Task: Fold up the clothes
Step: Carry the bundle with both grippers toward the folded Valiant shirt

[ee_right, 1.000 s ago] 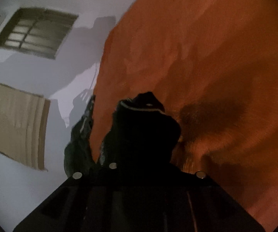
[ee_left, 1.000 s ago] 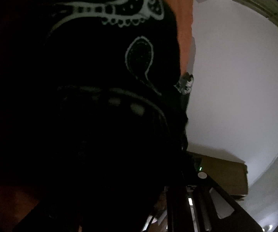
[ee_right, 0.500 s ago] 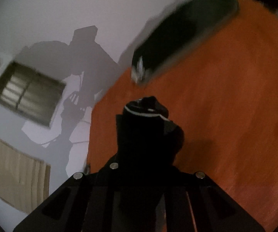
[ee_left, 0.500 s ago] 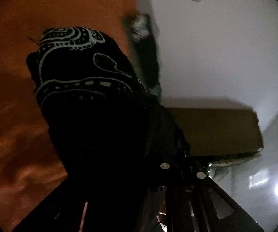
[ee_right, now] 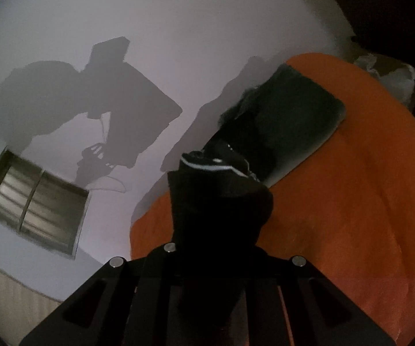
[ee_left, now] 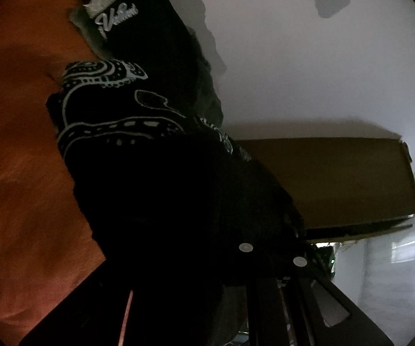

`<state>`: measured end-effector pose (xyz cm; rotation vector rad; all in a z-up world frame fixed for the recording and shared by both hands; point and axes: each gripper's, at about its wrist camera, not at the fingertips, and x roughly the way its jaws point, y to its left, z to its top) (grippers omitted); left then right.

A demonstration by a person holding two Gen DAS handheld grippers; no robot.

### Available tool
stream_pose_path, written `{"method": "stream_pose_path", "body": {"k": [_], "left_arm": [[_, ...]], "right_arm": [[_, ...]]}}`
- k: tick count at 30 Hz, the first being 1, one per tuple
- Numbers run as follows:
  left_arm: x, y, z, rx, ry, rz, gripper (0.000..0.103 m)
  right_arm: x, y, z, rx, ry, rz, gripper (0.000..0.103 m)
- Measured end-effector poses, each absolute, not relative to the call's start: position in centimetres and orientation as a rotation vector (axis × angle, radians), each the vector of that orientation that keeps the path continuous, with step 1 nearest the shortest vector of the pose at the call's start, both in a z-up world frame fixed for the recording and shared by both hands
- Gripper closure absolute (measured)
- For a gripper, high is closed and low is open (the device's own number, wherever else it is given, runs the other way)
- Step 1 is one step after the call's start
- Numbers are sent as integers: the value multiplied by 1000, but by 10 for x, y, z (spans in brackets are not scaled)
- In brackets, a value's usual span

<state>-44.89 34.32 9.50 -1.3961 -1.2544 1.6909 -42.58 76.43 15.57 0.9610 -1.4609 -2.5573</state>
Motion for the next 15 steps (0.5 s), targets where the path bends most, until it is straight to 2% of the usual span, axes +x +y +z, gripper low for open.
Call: {"method": "stream_pose_path", "body": {"k": [6, 8, 11, 15], "left_arm": [[-479, 400, 116, -1395, -1299, 1605, 90], [-479, 407, 133, -1393, -1322, 1580, 90], [-516, 463, 138, -1397, -1377, 1555, 90], [-571, 494, 149, -1394, -1403, 1571, 90]], "right_arm": [[-427, 794, 194, 1019, -1545, -2540, 94], [-429, 797, 215, 1042, -1525, -2553, 94], [-433, 802, 248, 1087, -1442, -2578, 94], [-445, 815, 258, 1112, -1454, -2551, 94]]}}
